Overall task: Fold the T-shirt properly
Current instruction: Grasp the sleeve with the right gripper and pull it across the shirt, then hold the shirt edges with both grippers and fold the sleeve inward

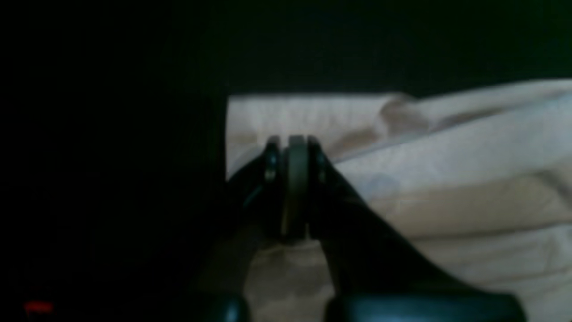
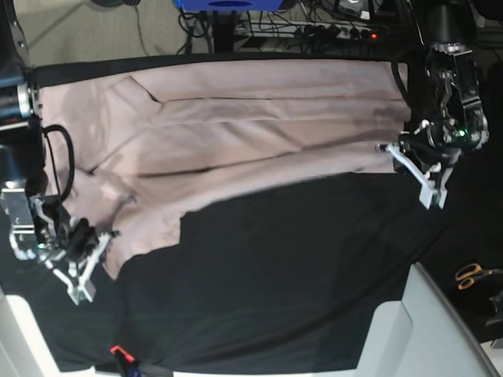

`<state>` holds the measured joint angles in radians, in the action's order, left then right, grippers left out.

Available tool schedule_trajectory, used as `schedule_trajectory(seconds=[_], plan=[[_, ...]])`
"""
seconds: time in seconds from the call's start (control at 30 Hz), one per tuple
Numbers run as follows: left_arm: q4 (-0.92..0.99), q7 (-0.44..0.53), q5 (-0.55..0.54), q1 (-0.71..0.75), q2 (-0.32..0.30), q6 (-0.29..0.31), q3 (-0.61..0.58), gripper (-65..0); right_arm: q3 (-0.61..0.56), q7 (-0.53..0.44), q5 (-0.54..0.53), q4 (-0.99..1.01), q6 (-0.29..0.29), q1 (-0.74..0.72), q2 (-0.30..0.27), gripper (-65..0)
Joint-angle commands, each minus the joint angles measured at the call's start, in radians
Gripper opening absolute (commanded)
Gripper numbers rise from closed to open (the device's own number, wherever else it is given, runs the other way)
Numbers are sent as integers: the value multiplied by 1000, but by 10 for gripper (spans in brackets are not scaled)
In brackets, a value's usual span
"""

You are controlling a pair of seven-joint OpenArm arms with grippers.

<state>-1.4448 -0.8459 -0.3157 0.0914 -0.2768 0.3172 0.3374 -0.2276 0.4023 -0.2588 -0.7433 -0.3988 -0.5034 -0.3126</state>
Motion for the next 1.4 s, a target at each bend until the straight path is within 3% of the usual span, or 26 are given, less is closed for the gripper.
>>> schedule_trajectory(seconds=[0.0, 0.1, 0.23, 0.37, 0.53, 1.23, 1.37], plan=[[-23, 9, -1, -8, -17, -2, 4, -650, 4, 19, -1, -60, 30, -11, -18, -650], [-57, 7, -1, -17, -17, -2, -1, -650, 4, 105, -1, -180, 68, 21, -23, -650], [-64, 7, -1, -28, -17, -2, -5, -650, 14, 197, -4, -302, 76, 65, -36, -650], [-63, 7, -1, -57, -19, -2, 1, -650, 115, 220, -1, -431, 70, 131, -32, -650], [-63, 7, 0, -63, -37, -2, -5, -650, 135, 264, -1, -513, 68, 151, -36, -650], [-63, 7, 0, -98, -49, -2, -7, -650, 124, 215, 2, -516, 64, 94, -38, -650], [-64, 7, 0, -100, -51, 0, -7, -650, 124, 142, 3, -505, 11, 102, -38, -650]])
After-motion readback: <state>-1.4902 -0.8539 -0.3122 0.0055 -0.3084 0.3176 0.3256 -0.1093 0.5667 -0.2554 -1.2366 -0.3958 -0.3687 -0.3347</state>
